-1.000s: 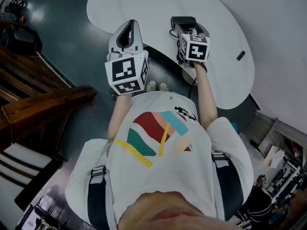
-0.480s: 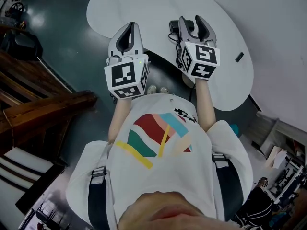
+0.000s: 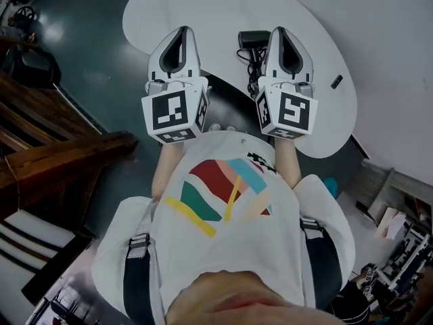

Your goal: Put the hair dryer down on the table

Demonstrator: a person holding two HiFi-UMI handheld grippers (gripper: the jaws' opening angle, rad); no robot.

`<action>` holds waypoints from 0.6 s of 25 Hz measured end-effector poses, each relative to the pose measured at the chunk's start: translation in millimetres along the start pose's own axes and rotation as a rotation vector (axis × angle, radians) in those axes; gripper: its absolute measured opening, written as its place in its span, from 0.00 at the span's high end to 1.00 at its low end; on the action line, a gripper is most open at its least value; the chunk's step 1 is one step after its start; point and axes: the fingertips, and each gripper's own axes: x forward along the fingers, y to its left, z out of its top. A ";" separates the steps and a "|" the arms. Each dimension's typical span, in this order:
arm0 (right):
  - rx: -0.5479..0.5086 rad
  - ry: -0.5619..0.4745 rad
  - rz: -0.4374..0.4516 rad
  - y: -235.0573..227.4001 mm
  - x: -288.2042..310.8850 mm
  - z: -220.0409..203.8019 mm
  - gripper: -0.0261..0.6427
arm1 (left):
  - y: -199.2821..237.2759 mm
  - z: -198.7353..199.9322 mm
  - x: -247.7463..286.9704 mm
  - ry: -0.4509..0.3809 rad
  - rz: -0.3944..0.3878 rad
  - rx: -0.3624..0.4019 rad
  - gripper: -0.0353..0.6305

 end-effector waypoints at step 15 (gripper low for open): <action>-0.014 0.024 0.027 6.0 -1.8 -6.4 0.95 | -12.5 17.5 0.5 -0.060 -0.019 0.028 0.92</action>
